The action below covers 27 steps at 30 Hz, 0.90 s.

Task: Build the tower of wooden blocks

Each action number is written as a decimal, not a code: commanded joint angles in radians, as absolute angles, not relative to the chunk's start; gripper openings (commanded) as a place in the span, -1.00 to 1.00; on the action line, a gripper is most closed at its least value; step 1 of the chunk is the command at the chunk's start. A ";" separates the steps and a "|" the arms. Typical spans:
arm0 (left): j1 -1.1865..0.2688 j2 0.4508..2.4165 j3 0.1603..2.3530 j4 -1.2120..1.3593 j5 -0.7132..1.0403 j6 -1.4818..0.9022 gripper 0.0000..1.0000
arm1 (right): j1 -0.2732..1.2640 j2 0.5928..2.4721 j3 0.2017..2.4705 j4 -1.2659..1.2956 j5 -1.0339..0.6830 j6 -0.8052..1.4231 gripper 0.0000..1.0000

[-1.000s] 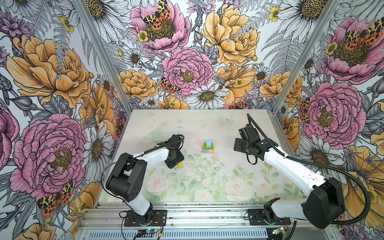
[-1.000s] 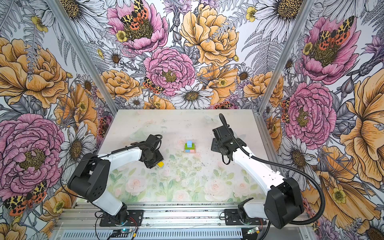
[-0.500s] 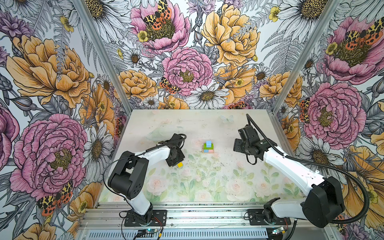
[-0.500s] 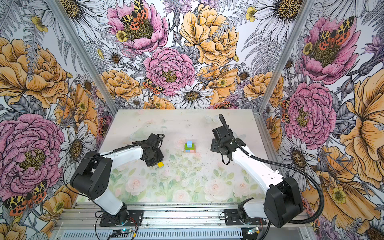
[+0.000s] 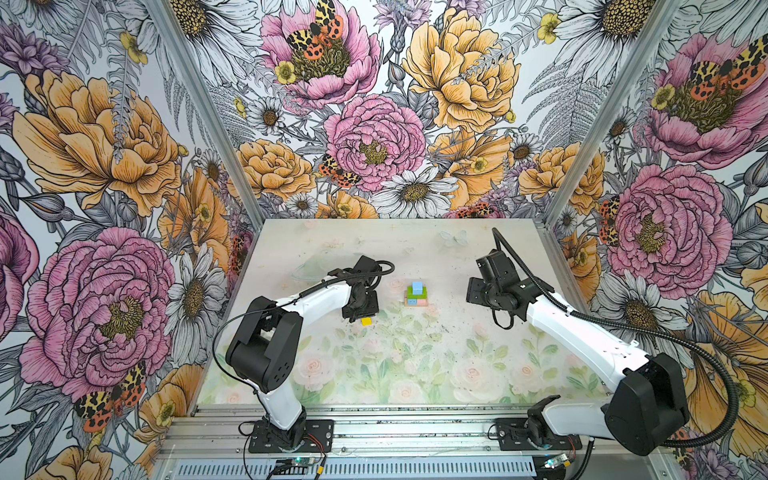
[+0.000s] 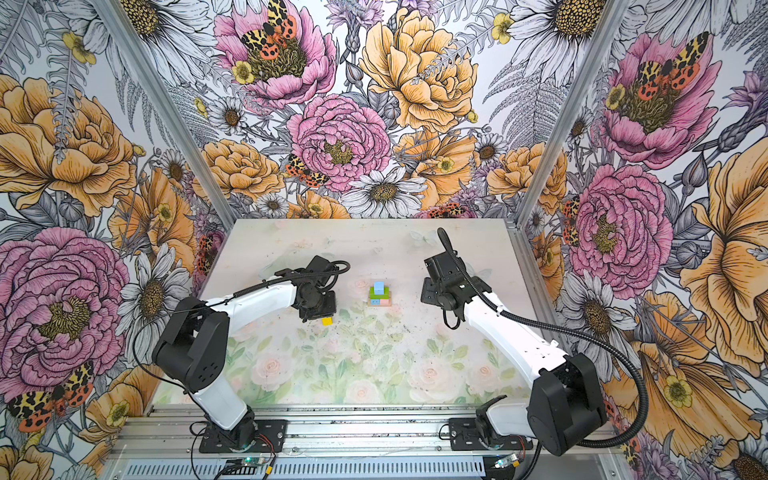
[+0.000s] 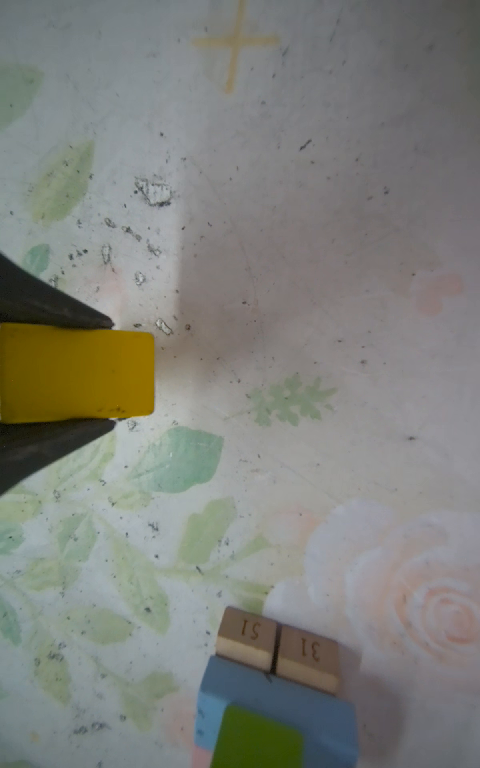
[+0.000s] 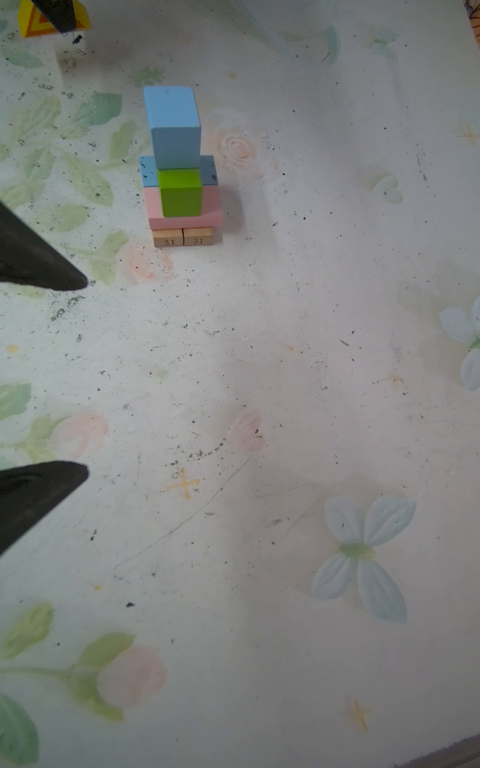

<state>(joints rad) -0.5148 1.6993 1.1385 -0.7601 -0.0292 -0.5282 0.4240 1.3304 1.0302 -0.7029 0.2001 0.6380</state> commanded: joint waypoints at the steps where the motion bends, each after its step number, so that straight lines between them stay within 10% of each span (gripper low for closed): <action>1: -0.531 1.609 1.196 -0.777 -0.021 -0.395 -1.00 | 0.422 1.331 1.022 -0.683 0.189 0.642 0.34; 17: -0.543 1.535 1.294 -0.880 -0.021 -0.313 -1.00 | 0.420 1.305 0.987 -0.664 0.178 0.632 0.34; 27: -0.544 1.768 1.257 -0.858 -0.110 -0.832 -1.00 | 0.416 1.288 0.976 -0.663 0.171 0.631 0.34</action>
